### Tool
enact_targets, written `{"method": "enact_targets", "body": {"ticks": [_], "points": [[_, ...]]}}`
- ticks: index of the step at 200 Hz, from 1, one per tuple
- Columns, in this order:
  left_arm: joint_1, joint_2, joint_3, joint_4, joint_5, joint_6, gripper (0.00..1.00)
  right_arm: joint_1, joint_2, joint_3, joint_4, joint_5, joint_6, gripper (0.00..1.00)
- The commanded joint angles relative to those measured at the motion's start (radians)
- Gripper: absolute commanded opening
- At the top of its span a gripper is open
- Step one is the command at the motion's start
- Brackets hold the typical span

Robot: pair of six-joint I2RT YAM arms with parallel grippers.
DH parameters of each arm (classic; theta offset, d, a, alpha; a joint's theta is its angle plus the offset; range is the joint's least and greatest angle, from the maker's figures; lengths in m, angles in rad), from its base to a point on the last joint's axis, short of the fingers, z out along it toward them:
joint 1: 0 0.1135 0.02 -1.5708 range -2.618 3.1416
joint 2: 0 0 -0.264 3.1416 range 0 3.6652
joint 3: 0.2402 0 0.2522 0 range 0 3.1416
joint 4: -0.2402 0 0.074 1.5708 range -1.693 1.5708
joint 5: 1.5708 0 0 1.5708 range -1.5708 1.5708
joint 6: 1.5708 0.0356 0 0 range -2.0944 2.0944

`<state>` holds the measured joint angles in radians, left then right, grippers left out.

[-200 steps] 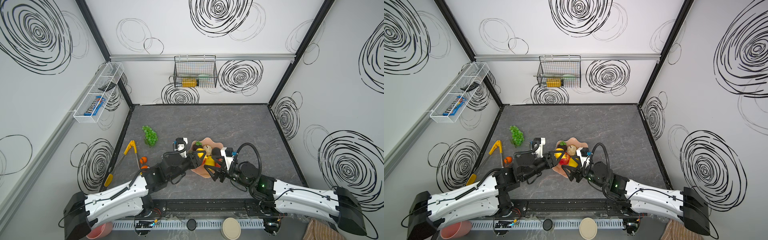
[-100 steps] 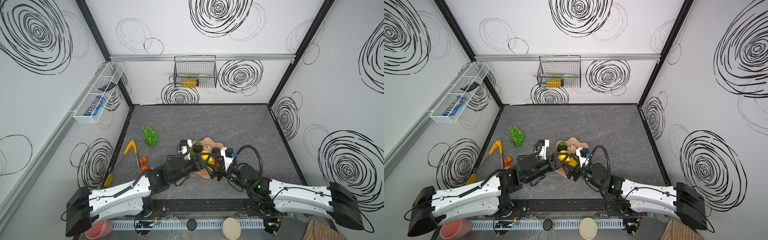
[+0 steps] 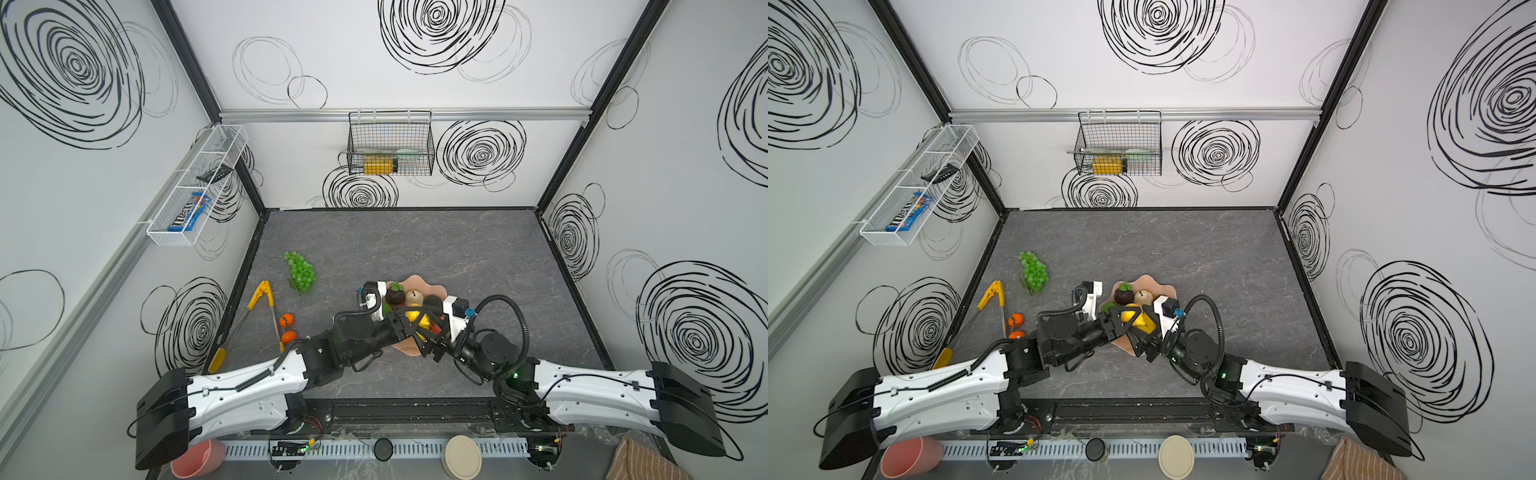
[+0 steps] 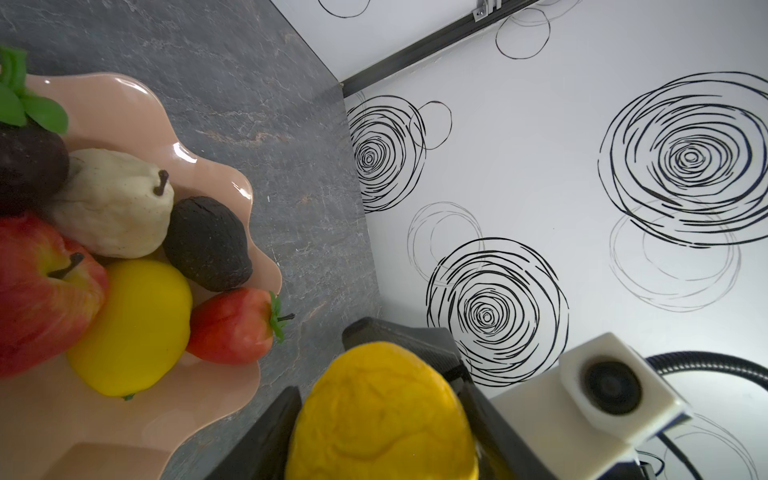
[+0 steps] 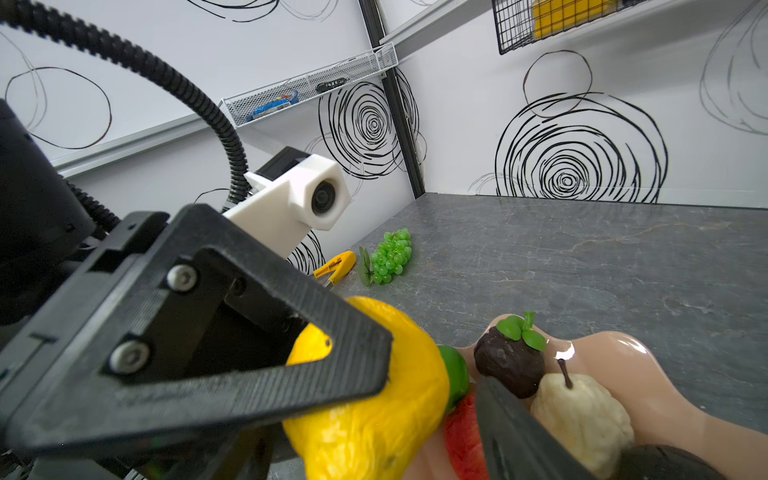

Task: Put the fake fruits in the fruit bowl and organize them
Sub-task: 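Close the right gripper on the lemon while the left gripper holds it, then open the left gripper and withdraw it while the right gripper holds the lemon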

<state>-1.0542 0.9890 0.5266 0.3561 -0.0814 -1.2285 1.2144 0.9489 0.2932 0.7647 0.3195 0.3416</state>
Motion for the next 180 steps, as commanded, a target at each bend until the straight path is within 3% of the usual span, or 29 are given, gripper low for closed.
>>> {"method": "enact_targets", "body": {"ticks": [1, 52, 86, 104, 125, 148, 180], "points": [[-0.009, 0.014, -0.016, 0.086, 0.039, -0.033, 0.65, 0.009, 0.014, 0.005, 0.08, 0.02, -0.029, 0.76], [-0.009, 0.005, -0.028, 0.079, 0.025, -0.029, 0.65, 0.01, 0.009, 0.006, 0.07, -0.009, -0.03, 0.55], [0.001, 0.003, -0.031, 0.065, 0.019, -0.019, 0.65, 0.008, 0.001, 0.009, 0.043, -0.01, -0.029, 0.51], [0.023, -0.008, -0.033, 0.052, 0.023, 0.001, 0.73, 0.01, -0.007, 0.02, 0.004, 0.002, -0.023, 0.51], [0.086, -0.043, -0.009, -0.016, 0.047, 0.087, 0.89, 0.007, -0.029, 0.054, -0.125, 0.065, 0.008, 0.5], [0.19, -0.132, 0.021, -0.177, 0.023, 0.209, 1.0, -0.028, -0.055, 0.11, -0.307, 0.08, 0.027, 0.51], [0.363, -0.279, 0.0, -0.313, -0.026, 0.36, 0.98, -0.139, -0.087, 0.124, -0.414, 0.014, 0.026, 0.5]]}}
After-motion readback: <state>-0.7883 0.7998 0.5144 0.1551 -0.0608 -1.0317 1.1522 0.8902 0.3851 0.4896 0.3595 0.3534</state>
